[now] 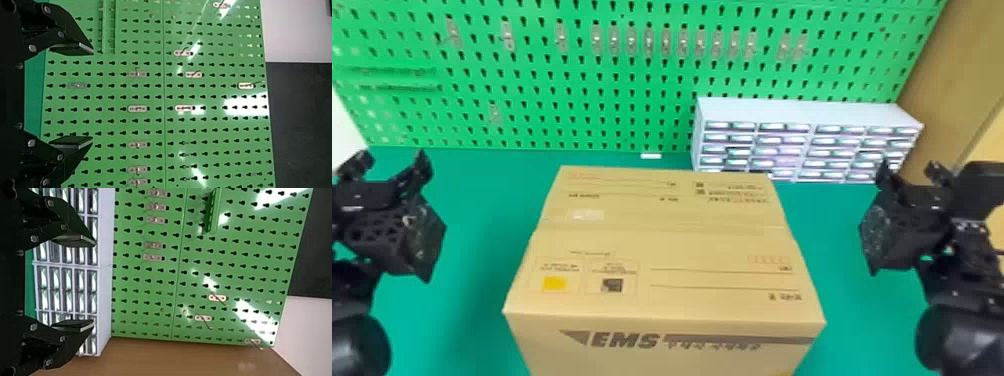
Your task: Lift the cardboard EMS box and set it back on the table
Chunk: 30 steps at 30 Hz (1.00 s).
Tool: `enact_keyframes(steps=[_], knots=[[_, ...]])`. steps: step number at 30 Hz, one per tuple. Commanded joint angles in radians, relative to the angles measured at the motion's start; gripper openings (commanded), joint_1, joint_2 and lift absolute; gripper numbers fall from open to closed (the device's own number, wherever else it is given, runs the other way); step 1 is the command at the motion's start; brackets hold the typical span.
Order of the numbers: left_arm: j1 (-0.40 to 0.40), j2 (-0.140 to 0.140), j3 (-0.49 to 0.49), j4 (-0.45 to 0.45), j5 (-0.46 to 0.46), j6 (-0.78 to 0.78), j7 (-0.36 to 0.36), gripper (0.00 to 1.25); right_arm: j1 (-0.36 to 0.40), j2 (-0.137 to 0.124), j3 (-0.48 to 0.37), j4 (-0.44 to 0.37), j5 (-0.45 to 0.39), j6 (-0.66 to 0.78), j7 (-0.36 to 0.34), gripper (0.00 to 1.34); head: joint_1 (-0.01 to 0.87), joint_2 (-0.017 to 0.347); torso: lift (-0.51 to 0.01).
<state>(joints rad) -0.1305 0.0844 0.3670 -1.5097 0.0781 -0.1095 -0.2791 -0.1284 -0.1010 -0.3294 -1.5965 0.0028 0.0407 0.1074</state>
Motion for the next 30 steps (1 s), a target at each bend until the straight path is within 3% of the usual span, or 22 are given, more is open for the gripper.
enact_keyframes(steps=[1,20,30], knots=[[0.002,0.0,0.006,0.0,0.005,-0.002,0.0,0.8,-0.002,0.006,-0.007,-0.002,0.008,0.001,0.0,0.81,0.678,-0.014,0.008],[0.0,0.0,0.007,0.0,0.014,-0.012,0.0,0.79,-0.004,0.01,-0.011,-0.01,0.011,0.005,0.0,0.81,0.678,-0.014,0.008],[0.003,0.0,0.004,0.0,0.015,-0.013,0.0,0.79,-0.002,0.029,-0.023,-0.017,0.022,0.005,0.0,0.81,0.678,-0.014,-0.01]])
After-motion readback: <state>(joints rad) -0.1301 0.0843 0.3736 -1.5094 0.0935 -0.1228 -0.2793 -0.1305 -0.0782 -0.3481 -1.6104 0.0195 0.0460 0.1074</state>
